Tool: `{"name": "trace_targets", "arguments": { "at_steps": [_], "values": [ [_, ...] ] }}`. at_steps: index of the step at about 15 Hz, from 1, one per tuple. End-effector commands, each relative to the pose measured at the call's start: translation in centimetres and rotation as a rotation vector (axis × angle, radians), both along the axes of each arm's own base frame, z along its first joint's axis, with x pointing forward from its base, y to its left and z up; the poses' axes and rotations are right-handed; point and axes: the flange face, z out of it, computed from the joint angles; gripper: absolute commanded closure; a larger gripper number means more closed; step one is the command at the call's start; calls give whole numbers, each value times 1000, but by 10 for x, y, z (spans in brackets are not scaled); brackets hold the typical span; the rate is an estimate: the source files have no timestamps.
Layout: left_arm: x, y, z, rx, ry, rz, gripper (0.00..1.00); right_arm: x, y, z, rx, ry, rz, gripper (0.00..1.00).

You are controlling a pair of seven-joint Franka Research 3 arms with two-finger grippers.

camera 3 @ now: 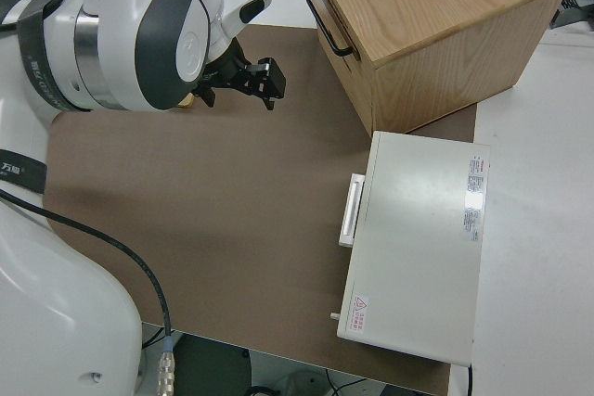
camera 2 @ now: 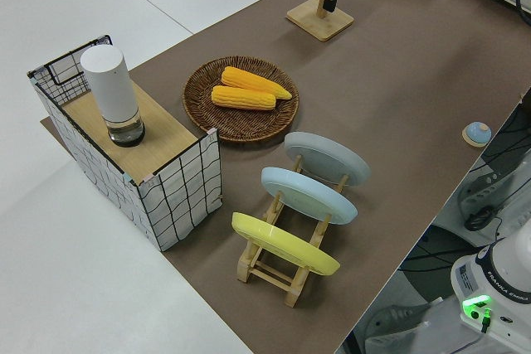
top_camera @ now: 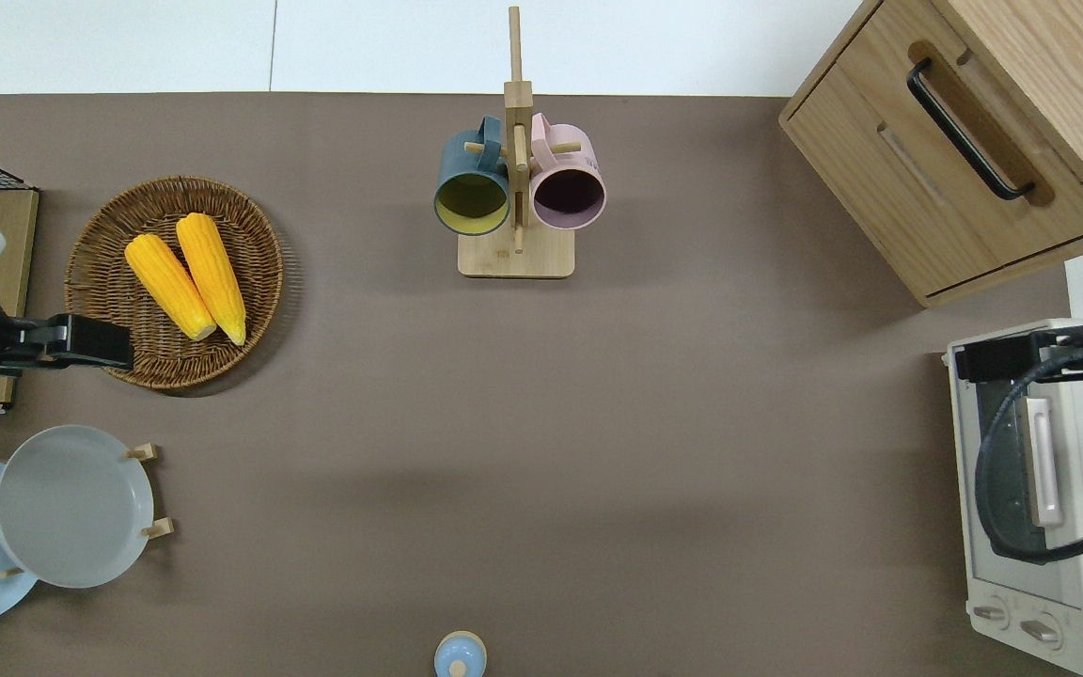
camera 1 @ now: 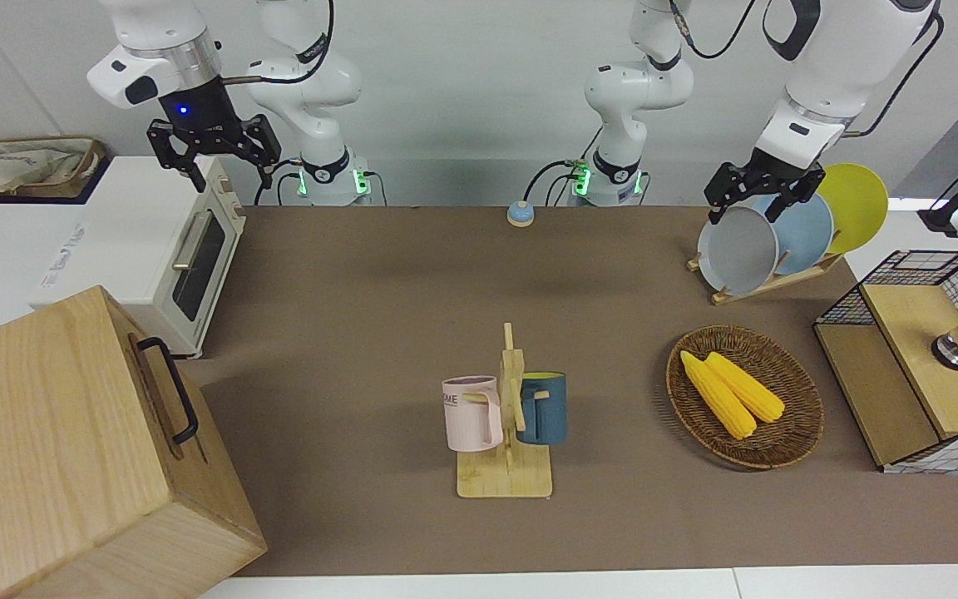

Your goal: Slide drawer open with right arm

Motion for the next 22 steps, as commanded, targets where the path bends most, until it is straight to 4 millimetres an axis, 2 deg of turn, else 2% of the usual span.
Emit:
{"name": "trace_targets", "arguments": {
  "at_steps": [1, 12, 15, 17, 22],
  "values": [
    [-3, 0, 5, 13, -5, -9, 5, -11, 3, 2, -19, 75, 9, 13],
    [-3, -1, 4, 13, -4, -9, 5, -12, 10, 2, -23, 78, 22, 13],
    [-3, 0, 5, 13, -5, -9, 2, -12, 14, 7, -24, 66, 25, 13],
    [-3, 0, 5, 13, -5, -8, 2, -12, 9, 8, -19, 65, 15, 13],
    [-3, 1, 4, 13, -4, -8, 2, -12, 18, 8, -29, 61, 30, 13]
  ]
}}
